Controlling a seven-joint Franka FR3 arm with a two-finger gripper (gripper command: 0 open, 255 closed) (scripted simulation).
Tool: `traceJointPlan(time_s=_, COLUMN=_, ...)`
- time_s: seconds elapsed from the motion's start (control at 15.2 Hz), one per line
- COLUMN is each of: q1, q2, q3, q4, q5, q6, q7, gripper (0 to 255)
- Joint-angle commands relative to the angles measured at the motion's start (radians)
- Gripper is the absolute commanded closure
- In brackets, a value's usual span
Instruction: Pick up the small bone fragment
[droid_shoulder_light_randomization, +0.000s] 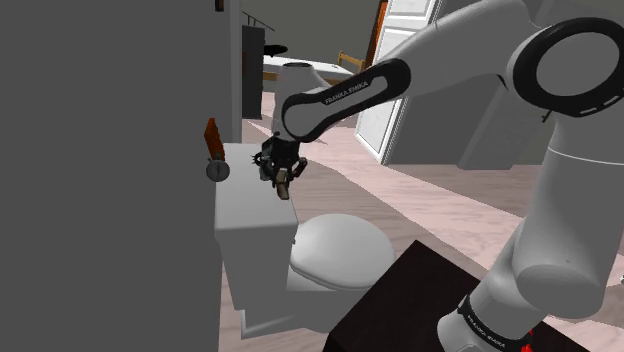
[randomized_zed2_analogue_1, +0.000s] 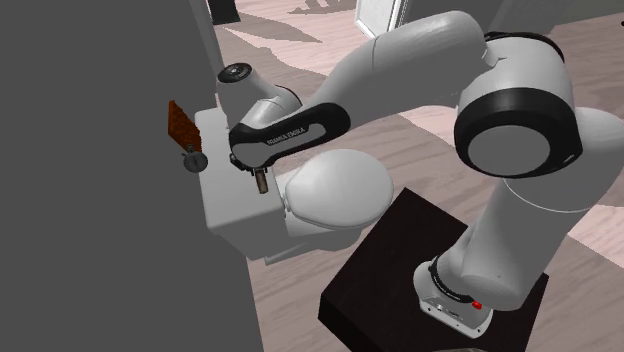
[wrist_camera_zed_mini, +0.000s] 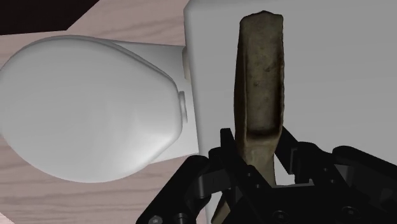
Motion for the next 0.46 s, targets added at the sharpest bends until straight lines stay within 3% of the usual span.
traceJointPlan(time_s=0.0, q1=0.0, q2=-0.012, q3=0.001, q4=0.014, q5=0.004, q6=-0.027, q7=-0.002, gripper=255)
traceJointPlan(time_s=0.4, q1=-0.001, q2=-0.037, q3=0.003, q4=0.04, q5=0.011, q6=-0.076, q7=-0.008, gripper=255)
